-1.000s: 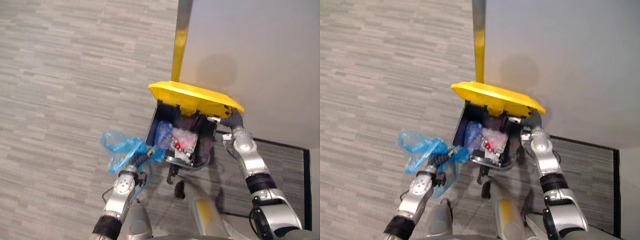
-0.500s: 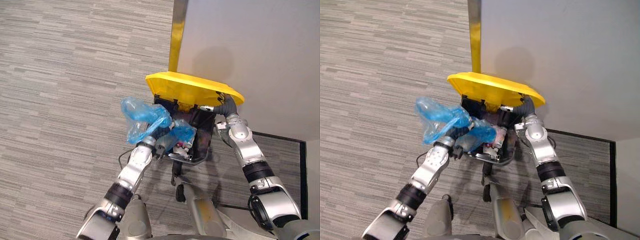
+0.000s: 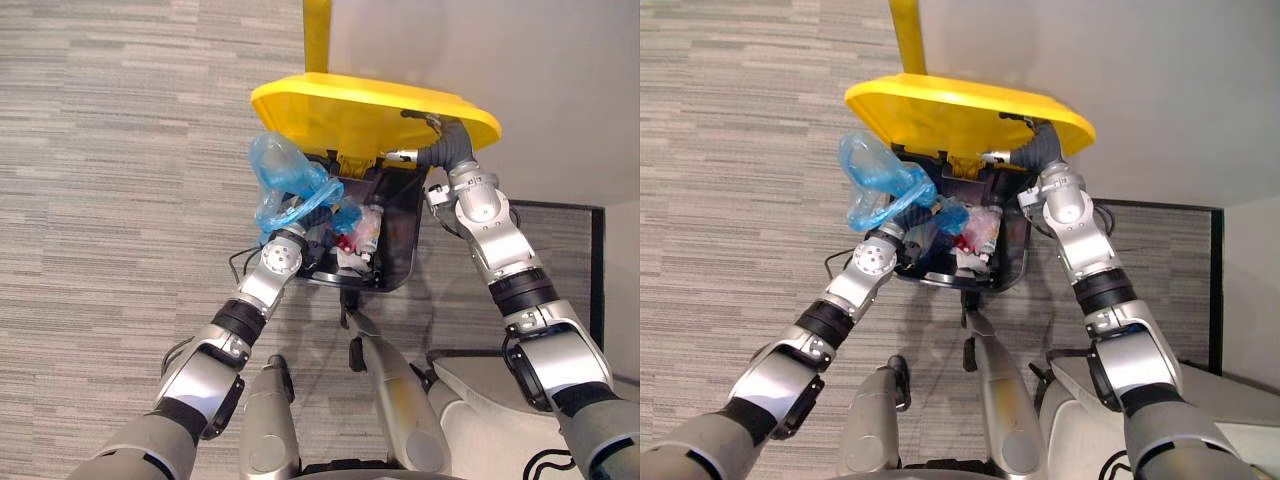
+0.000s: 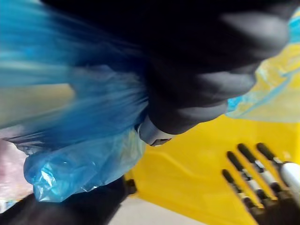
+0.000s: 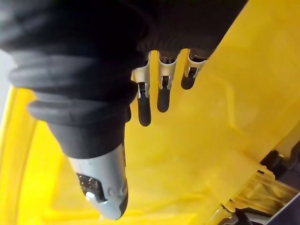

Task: Gather rubbish on tea table into small bin, then transfer packed bag to large trash can.

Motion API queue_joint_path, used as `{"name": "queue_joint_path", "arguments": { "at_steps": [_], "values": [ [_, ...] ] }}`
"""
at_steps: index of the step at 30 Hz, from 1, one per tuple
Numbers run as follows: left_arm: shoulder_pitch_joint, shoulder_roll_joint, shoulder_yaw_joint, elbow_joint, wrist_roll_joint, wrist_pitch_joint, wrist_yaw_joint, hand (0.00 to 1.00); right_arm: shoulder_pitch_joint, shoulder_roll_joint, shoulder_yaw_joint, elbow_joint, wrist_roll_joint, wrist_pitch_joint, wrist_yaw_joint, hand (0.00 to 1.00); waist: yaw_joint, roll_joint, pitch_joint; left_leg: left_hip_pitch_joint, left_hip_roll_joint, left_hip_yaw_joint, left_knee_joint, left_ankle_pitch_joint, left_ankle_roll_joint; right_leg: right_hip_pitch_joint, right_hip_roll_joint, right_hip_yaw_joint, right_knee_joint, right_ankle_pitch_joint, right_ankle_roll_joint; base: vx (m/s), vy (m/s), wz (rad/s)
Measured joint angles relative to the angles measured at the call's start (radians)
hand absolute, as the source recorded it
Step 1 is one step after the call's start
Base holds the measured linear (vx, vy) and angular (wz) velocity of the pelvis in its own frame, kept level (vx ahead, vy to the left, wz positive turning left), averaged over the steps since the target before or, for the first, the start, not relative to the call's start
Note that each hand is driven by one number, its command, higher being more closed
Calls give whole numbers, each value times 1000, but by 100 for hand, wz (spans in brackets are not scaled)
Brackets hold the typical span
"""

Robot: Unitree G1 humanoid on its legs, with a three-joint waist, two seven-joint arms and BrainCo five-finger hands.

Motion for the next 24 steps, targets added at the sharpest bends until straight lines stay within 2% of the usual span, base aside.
{"name": "queue_joint_path", "arguments": {
  "at_steps": [1,2,5,8,13,17,24],
  "values": [
    [-3,-1,14,3,11,0,0,100,-12,-1,7,-25,10,-3,0,0,-1,0,0,-25,-4,7,7,-2,3,-25,-2,9,0,7,2,15,38,-16],
    [-20,-1,19,25,22,0,0,0,-32,-1,13,-38,16,-7,1,0,-1,-1,2,-50,-10,17,15,-3,6,-52,-5,19,0,15,1,20,38,-18],
    [-63,-5,21,78,24,2,-1,0,-65,-3,15,-39,17,-10,0,0,-7,0,45,-71,-12,21,37,-11,17,-67,-6,28,-2,25,4,16,40,-11],
    [-63,-19,28,111,28,3,-1,0,-64,-7,30,-41,17,-11,-2,0,-9,0,47,-97,-15,24,44,-13,18,-91,-9,33,-2,30,7,13,29,-4],
    [-29,-67,59,158,107,32,1,0,-51,5,51,-55,13,-12,-5,0,-7,0,47,-101,-15,33,36,-13,18,-103,-9,40,-2,31,7,36,6,-4],
    [-10,-97,71,155,166,38,3,0,-1,19,50,-100,-18,-12,-7,0,-4,1,46,-99,-17,33,35,-11,19,-101,-13,39,1,31,7,8,1,0],
    [52,-101,104,155,180,47,2,0,90,33,47,-109,-31,-12,-3,0,-3,2,46,-65,-29,16,25,-3,19,-50,-27,23,-4,30,8,15,4,10]
  ]
}}
